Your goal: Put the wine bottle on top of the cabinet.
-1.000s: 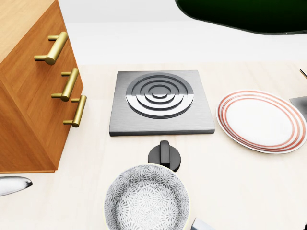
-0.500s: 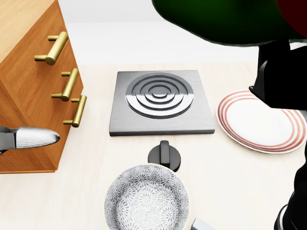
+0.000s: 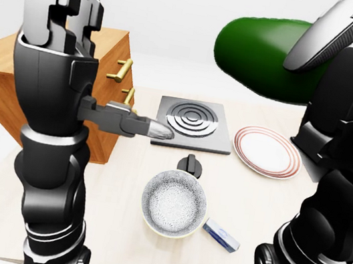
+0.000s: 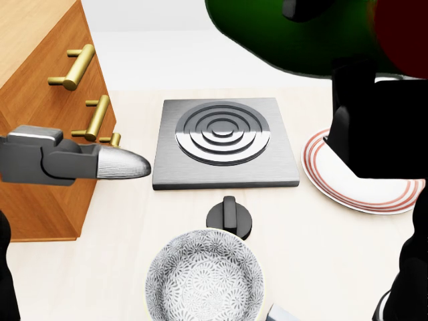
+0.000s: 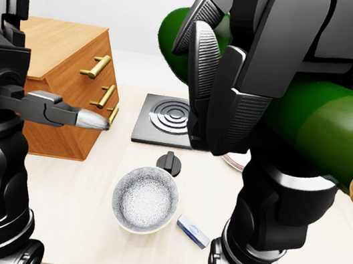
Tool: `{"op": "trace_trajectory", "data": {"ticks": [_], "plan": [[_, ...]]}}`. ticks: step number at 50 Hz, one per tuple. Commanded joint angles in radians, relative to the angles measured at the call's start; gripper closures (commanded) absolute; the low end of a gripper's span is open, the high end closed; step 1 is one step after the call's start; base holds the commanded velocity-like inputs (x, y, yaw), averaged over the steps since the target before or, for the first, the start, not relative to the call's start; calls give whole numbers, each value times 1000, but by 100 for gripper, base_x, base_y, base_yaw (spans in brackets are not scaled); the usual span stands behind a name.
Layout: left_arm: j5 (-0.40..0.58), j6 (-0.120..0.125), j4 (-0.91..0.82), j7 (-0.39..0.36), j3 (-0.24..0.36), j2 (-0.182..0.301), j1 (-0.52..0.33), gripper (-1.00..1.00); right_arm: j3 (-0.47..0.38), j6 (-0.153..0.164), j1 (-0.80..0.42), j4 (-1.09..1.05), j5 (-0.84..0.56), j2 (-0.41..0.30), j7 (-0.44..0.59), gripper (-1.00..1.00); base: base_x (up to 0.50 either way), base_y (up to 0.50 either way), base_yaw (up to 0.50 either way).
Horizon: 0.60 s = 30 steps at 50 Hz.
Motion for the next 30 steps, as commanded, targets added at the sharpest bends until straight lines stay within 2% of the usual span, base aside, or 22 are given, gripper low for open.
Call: {"op": "trace_trajectory", "data": {"ticks": [1, 9, 16, 25, 30], "plan": [[81, 0, -60, -37, -68, -43, -46, -100, 9, 0, 2, 3, 66, 6, -93, 100, 0, 0, 0], [165, 0, 34, -50, -121, -82, -82, -100, 4, 0, 8, 8, 66, 11, -90, 100, 0, 0, 0], [236, 0, 77, -73, -140, -121, -103, -100, 4, 0, 22, 14, 68, 15, -91, 100, 0, 0, 0], [270, 0, 149, -79, -154, -162, -143, -100, 6, 0, 25, 3, 73, 18, -99, 100, 0, 0, 0], [244, 0, 239, -45, -150, -180, -137, -100, -4, 0, 28, -24, 85, 22, -108, 100, 0, 0, 0]]}}
